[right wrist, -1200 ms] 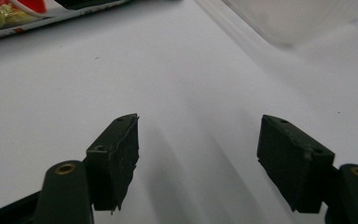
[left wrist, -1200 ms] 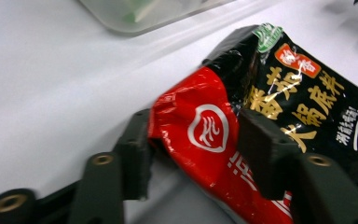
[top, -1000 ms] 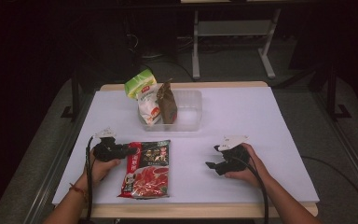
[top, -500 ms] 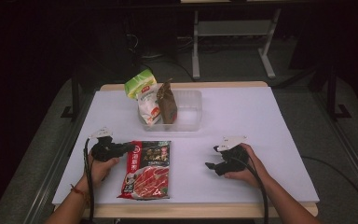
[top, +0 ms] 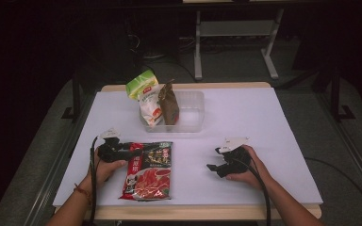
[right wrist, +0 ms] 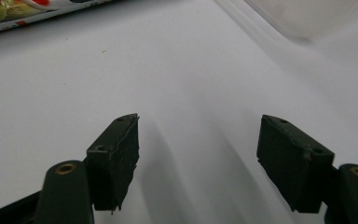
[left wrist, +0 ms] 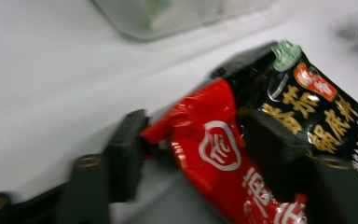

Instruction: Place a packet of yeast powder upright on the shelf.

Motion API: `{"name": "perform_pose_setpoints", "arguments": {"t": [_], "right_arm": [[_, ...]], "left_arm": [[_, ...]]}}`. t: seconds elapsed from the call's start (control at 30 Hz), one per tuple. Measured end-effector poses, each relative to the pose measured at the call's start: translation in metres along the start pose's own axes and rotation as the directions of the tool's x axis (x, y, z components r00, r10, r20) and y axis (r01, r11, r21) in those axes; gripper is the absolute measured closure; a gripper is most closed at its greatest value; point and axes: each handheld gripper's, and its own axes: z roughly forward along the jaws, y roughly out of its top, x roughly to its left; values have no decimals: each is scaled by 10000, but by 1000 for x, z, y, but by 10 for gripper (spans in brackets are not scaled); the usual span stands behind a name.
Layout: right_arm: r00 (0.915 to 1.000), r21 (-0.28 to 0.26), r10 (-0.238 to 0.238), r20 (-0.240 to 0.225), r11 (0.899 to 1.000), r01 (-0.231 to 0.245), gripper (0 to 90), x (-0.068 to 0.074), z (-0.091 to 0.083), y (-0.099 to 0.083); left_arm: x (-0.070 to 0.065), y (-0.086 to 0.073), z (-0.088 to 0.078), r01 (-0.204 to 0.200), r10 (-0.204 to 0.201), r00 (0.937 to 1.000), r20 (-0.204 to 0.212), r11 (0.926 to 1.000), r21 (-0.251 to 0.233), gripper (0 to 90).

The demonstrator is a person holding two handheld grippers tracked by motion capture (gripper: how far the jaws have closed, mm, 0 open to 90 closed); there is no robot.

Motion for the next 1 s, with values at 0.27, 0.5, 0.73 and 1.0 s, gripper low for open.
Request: {"name": "perform_pose_setpoints", "arguments": {"t": [0.27, 0.5, 0.73, 1.0], "right_arm": [[10000, -9, 25, -63, 10000, -25, 285, 0, 0, 0], [9999, 57, 47, -132, 10000, -47, 285, 1, 2, 0], [9998, 84, -26, -217, 10000, 28, 286, 2, 1, 1], [9998, 55, 0, -202, 10000, 1, 286, 0, 0, 0]], "left_arm": [[-6, 8, 13, -215, 212, 9997, 138, 9995, 248, 162], [-17, 9, 16, -357, 385, 9950, -919, 9989, 314, 229], [-13, 8, 13, 229, -227, 9986, -481, 9997, 36, 550], [-6, 8, 6, 620, -618, 9981, 81, 9976, -295, 750]]}}
